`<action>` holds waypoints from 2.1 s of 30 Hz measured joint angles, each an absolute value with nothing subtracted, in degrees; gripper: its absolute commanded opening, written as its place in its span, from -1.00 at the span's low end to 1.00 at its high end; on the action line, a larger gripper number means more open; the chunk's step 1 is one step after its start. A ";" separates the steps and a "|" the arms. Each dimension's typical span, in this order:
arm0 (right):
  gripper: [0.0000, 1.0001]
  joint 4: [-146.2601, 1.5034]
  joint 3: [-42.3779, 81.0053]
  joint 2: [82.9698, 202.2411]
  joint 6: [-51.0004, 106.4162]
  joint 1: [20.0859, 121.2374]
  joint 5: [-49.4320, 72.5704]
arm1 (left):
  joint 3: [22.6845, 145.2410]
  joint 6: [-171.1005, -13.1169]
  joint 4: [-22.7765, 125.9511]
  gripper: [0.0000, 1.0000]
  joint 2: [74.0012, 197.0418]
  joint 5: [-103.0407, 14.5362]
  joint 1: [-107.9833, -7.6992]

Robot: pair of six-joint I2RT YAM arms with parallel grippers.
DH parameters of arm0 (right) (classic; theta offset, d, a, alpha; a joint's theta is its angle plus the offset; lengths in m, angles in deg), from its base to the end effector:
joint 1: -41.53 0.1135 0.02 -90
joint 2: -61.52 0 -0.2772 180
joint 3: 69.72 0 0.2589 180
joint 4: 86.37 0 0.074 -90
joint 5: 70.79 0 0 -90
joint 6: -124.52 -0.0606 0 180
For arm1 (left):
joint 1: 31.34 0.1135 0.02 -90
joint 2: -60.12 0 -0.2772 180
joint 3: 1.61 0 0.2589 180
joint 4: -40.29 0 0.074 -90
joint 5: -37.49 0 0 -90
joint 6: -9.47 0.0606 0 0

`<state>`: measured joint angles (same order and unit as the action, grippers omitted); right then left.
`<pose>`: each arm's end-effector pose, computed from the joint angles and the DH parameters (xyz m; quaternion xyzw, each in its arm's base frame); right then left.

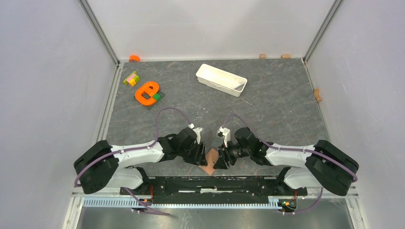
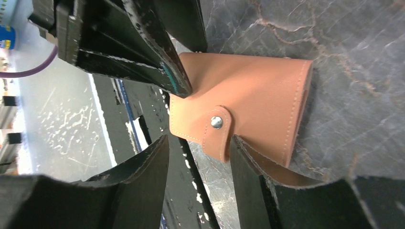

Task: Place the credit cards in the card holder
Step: Open the card holder at the center of the board.

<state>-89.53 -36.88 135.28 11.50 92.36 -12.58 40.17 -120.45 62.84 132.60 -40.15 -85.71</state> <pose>0.1252 0.2042 0.1332 -0.3246 0.8093 0.4510 0.1908 0.1286 -0.2017 0.1389 0.1523 0.9317 -0.2992 0.1383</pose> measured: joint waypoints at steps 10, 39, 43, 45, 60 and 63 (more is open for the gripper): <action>-0.17 -101.20 -39.39 141.44 3.26 91.64 -17.45 | 43.98 -118.05 65.83 -0.44 137.65 -41.92 -87.77; -1.00 -93.71 -39.30 134.52 18.45 98.57 -18.09 | 44.15 -125.72 63.91 -0.83 140.06 -42.40 -89.43; -0.42 -89.51 -39.28 129.05 20.02 98.70 -16.60 | 43.63 -127.60 62.55 -0.83 139.60 -42.43 -89.62; 0.14 -87.02 -39.06 126.41 19.30 98.85 -13.87 | 42.97 -129.13 62.16 -0.83 138.70 -43.61 -89.69; 0.58 -75.19 -36.92 118.63 -9.57 103.75 21.47 | 34.95 -138.02 57.44 0.02 128.78 -50.64 -89.93; 0.58 -74.19 -36.94 119.04 -14.43 106.79 25.12 | 35.43 -137.72 58.03 0.04 128.95 -50.73 -89.93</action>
<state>-74.19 -36.94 119.04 -14.43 106.79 25.12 35.43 -137.72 58.03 128.95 -50.73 -89.93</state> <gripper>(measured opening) 0.789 0.507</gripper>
